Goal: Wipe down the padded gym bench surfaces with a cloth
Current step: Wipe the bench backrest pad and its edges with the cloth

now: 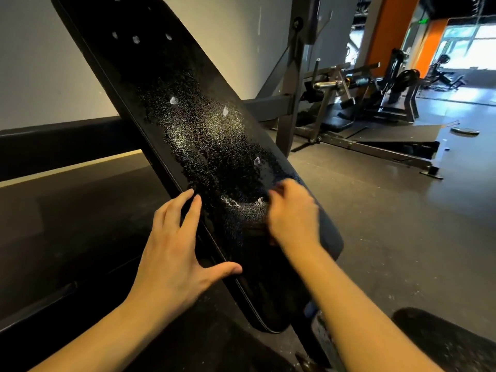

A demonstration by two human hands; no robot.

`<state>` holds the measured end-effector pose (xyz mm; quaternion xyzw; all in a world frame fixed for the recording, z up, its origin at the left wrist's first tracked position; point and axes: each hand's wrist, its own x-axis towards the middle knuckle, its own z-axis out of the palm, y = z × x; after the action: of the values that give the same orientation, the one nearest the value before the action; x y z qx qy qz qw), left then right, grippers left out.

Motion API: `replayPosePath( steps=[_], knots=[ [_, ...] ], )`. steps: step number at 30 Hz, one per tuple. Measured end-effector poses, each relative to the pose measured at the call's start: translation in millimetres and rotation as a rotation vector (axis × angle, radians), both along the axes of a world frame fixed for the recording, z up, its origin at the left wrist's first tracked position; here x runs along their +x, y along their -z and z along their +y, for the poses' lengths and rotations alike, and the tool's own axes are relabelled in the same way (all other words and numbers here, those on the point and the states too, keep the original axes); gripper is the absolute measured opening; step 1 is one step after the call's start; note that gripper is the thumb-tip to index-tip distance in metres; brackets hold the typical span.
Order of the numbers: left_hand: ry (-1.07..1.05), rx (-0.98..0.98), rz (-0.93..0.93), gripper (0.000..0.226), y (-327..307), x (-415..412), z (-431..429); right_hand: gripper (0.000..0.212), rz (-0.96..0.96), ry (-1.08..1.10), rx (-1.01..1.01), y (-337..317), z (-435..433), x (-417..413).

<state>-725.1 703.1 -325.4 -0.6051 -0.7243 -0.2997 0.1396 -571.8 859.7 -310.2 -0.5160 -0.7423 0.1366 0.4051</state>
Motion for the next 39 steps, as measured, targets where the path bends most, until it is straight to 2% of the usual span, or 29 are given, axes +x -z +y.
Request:
replayPosePath(
  steps=[3, 5, 7, 10, 12, 14, 17, 20, 22, 25, 28, 31, 33, 36, 37, 39],
  knots=[
    [0.041, 0.035, 0.005, 0.13, 5.2, -9.6, -0.6, 0.02, -0.047, -0.297, 0.187, -13.4, -56.2, -54.3],
    [0.037, 0.033, 0.023, 0.13, 7.4, -16.8, -1.6, 0.02, -0.067, -0.352, 0.219, -0.2, -71.7, -37.1],
    [0.023, 0.03, 0.039, 0.131, 8.3, -20.0, -0.7, 0.021, -0.077, -0.211, 0.187, 21.1, -63.0, 8.6],
    [0.016, 0.032, 0.06, 0.132, 7.2, -19.4, 2.7, 0.016, -0.117, 0.088, 0.027, 34.1, -15.2, 53.3],
    [0.014, 0.025, 0.051, 0.131, 7.9, -18.8, 3.1, 0.017, -0.13, 0.178, -0.028, 19.6, 14.2, 35.7],
    [0.013, 0.024, 0.05, 0.131, 8.0, -18.4, 1.9, 0.018, -0.072, 0.182, 0.007, 0.2, 20.4, -1.6],
    [0.021, 0.006, 0.062, 0.13, 7.5, -20.3, 2.4, 0.02, -0.033, 0.008, 0.099, -5.1, -18.7, -34.5],
    [0.04, 0.022, 0.057, 0.131, 7.1, -22.0, 3.4, 0.022, -0.056, -0.252, 0.175, 24.7, -85.2, -3.9],
    [0.044, 0.018, 0.045, 0.132, 5.5, -21.3, 1.7, 0.023, -0.094, -0.163, 0.168, 42.2, -83.7, 31.7],
    [0.044, 0.003, 0.028, 0.131, 4.2, -18.3, 0.3, 0.019, -0.274, 0.17, -0.019, 48.8, -35.3, 73.5],
    [0.022, -0.038, 0.03, 0.131, 2.0, -13.3, -0.3, 0.024, -0.255, 0.287, -0.106, 23.1, -1.9, 51.6],
    [0.007, -0.035, 0.053, 0.131, 0.7, -11.9, 0.6, 0.021, -0.152, 0.093, 0.022, -10.4, -2.7, -17.8],
    [-0.004, -0.039, 0.083, 0.131, 0.5, -12.9, -0.9, 0.019, -0.178, -0.117, 0.117, -24.1, -30.2, -43.2],
    [-0.013, -0.048, 0.123, 0.132, 1.8, -16.5, -2.0, 0.02, -0.237, -0.372, 0.218, -5.8, -66.7, -12.3],
    [-0.016, -0.064, 0.134, 0.133, 1.7, -16.5, -2.3, 0.024, -0.229, -0.392, 0.231, 8.7, -69.6, 9.9],
    [-0.036, -0.073, 0.157, 0.132, 1.9, -16.7, -1.3, 0.03, -0.185, -0.262, 0.214, 36.7, -47.7, 53.7]
  ],
)
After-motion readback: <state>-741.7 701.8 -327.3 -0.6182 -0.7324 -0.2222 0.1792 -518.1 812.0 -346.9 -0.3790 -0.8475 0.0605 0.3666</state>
